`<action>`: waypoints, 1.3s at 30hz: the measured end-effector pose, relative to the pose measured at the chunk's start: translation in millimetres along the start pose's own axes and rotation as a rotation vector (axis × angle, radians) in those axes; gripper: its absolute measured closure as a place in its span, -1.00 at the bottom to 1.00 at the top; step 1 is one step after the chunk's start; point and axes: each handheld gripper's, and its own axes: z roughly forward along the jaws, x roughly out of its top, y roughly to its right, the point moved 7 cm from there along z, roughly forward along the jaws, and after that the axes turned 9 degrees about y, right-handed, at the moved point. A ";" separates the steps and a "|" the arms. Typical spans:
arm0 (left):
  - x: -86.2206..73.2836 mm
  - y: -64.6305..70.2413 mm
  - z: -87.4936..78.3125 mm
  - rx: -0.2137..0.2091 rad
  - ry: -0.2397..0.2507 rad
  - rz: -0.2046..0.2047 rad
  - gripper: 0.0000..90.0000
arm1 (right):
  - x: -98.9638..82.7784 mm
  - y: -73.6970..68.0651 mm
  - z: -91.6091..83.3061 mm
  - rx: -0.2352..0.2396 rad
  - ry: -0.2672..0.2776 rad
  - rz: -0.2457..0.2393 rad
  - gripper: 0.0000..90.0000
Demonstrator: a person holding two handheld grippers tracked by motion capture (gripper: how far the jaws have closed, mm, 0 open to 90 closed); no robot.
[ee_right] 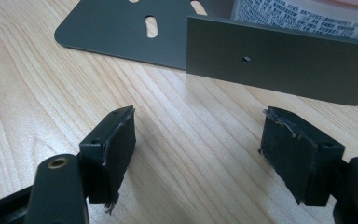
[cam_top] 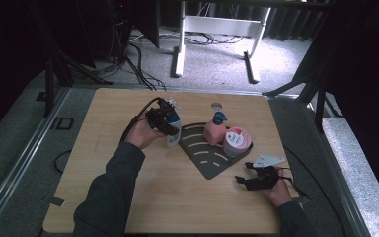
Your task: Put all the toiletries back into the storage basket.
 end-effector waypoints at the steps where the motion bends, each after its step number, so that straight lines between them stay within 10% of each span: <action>1: 1.0 0.5 0.7 -0.001 0.003 0.002 0.21 | 0.0 0.0 0.0 0.000 0.000 0.000 -0.42; 39: 26.6 13.8 21.3 -0.014 0.046 0.003 0.22 | -0.1 -0.1 -0.1 0.002 -0.001 -0.004 -0.42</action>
